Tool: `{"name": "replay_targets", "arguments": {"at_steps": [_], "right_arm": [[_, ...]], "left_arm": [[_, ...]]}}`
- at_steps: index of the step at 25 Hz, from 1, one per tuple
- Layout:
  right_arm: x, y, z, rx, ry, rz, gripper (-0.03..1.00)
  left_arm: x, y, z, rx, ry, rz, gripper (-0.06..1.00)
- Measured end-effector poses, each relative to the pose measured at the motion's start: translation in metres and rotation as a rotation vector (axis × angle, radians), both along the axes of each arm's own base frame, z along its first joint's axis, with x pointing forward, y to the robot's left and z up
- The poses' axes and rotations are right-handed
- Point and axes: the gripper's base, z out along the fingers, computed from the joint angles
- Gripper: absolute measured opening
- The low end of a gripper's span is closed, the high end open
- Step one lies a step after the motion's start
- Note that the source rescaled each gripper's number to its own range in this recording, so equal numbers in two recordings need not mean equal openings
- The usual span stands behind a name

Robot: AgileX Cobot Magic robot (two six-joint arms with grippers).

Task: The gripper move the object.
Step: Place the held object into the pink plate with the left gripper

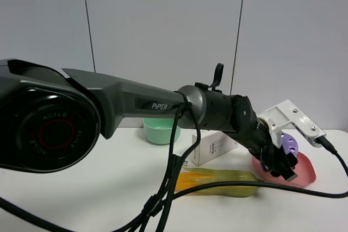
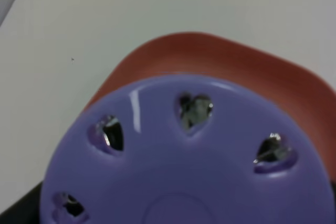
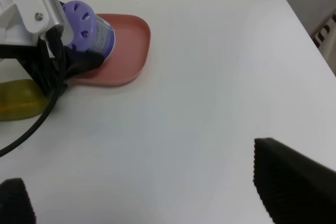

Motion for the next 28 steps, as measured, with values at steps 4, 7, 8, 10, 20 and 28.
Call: {"name": "replay_targets", "arguments": {"at_steps": [4,7,8,10,20,28], "right_arm": [[0.0000,0.0000,0.0000,0.000,0.000,0.000,1.00],[0.0000,0.0000,0.0000,0.000,0.000,0.000,1.00],[0.0000,0.0000,0.0000,0.000,0.000,0.000,1.00],[0.0000,0.0000,0.0000,0.000,0.000,0.000,1.00],[0.0000,0.0000,0.0000,0.000,0.000,0.000,1.00],[0.0000,0.0000,0.0000,0.000,0.000,0.000,1.00]], "left_arm": [[0.0003,-0.0001,-0.0002,-0.002,-0.005,0.001,0.01],[0.0004,-0.0001,-0.0020,-0.001,-0.004,0.002,0.01],[0.0003,0.0000,-0.0032,0.001,-0.003,0.002,0.01],[0.0001,0.0001,-0.0058,0.003,0.003,0.003,0.02],[-0.0011,0.0000,-0.0066,0.000,0.029,0.004,0.05],[-0.0003,-0.0005,-0.0051,-0.012,0.024,0.011,0.47]]}}
